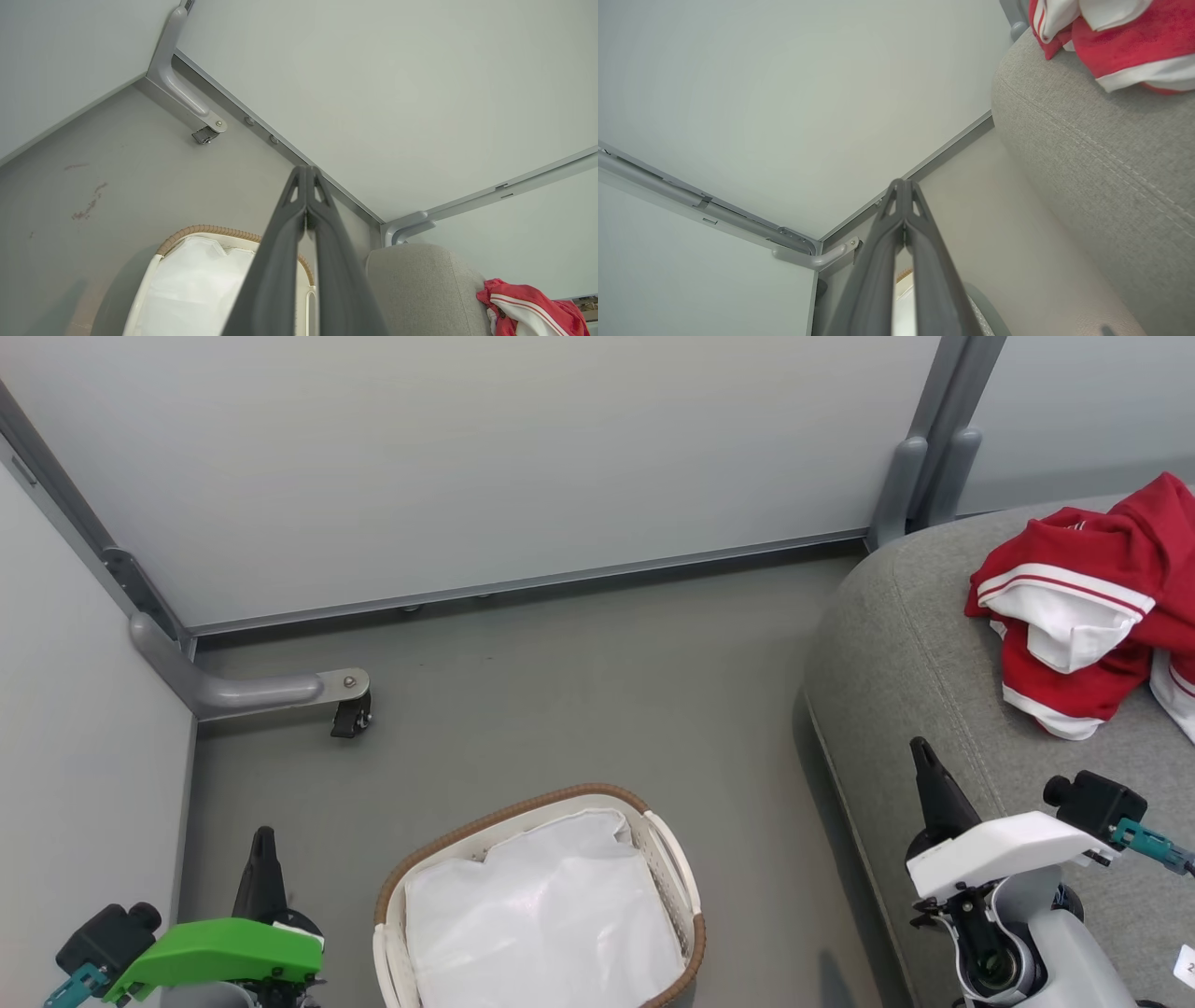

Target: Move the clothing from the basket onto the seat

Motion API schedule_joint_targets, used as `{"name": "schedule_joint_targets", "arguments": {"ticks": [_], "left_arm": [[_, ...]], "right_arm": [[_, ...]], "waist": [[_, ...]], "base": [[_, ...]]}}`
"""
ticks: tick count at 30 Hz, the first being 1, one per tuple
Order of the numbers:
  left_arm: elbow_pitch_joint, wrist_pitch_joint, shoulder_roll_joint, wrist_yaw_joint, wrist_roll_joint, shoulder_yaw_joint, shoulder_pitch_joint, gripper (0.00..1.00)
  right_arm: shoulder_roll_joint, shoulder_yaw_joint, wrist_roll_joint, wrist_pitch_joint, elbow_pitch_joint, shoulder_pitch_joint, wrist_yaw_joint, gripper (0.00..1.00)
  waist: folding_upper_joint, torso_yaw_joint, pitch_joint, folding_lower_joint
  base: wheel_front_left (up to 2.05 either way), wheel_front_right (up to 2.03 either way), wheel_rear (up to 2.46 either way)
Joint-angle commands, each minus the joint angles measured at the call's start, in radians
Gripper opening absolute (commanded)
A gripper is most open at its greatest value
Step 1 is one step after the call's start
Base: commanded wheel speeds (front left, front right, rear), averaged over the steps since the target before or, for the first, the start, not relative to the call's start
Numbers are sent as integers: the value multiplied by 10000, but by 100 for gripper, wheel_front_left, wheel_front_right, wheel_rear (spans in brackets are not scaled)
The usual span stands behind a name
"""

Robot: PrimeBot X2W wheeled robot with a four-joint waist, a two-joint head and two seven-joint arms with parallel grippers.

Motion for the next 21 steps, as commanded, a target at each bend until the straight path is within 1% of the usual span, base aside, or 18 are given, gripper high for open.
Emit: {"name": "schedule_joint_targets", "arguments": {"ticks": [1,21], "left_arm": [[-173,64,60,-12,-345,50,-235,0],[-497,662,74,-18,-2491,204,-313,0]], "right_arm": [[-39,-81,353,71,-192,10,-5,0],[-51,-483,2761,673,-574,317,-7,0]], "waist": [[0,7,-7,0],[0,101,-106,0]], "base": [[0,0,0],[0,0,0]]}}
